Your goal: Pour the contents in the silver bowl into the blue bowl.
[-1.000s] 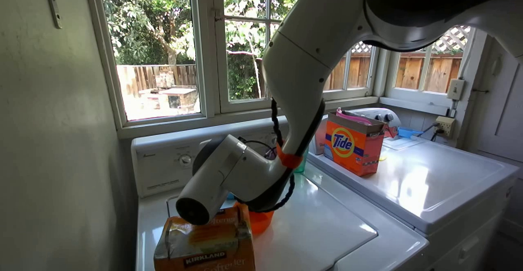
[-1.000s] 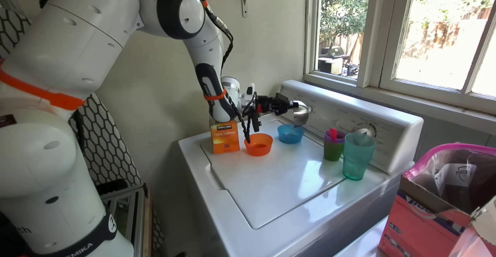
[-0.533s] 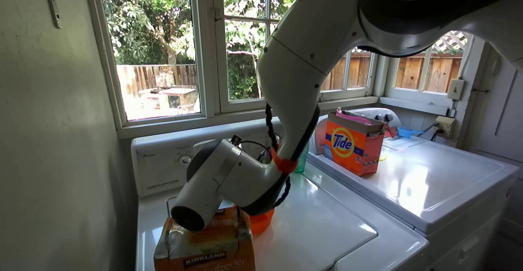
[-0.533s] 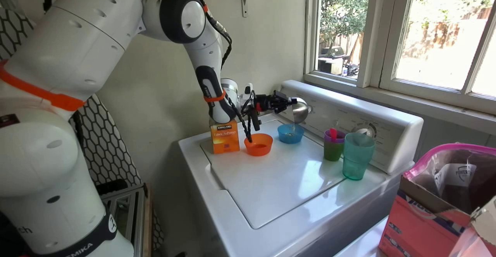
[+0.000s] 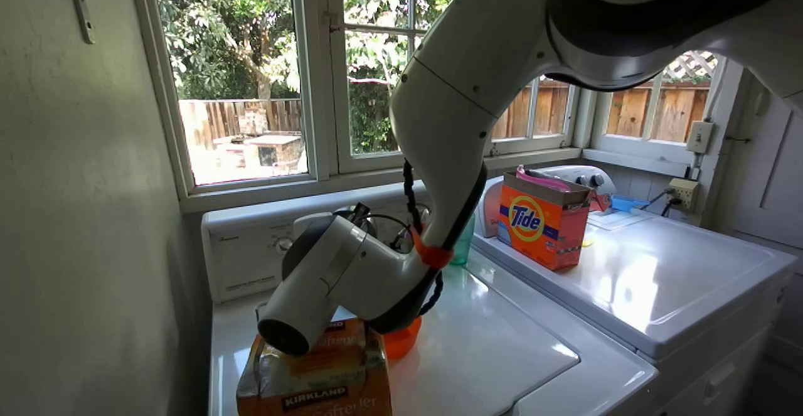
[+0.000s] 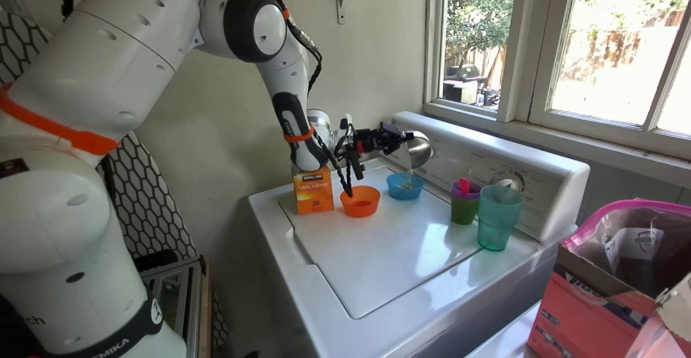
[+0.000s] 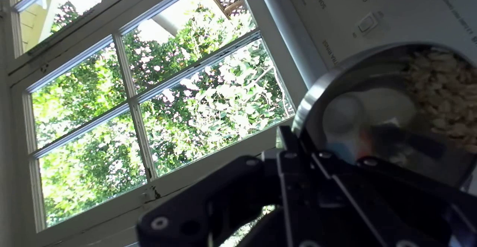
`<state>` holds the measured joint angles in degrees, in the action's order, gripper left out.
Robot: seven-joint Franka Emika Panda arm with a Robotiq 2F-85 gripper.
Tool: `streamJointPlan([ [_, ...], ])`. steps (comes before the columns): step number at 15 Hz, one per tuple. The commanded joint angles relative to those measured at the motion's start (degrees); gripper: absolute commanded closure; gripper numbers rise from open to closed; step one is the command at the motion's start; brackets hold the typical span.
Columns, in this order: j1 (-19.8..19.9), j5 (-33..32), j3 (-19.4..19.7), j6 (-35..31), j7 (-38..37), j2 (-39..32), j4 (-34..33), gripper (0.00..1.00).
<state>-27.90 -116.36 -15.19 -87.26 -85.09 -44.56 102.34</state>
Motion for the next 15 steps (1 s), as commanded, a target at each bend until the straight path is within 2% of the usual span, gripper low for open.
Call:
streamJointPlan([
  [1,-0.5,-2.1,-0.1,3.0,0.5,-2.2,-1.4,0.99],
  [9,-1.2,-6.7,0.2,4.7,1.1,-2.4,-1.5,0.99],
  [15,-1.1,-6.9,-0.1,7.6,0.9,-1.9,-0.9,0.99],
])
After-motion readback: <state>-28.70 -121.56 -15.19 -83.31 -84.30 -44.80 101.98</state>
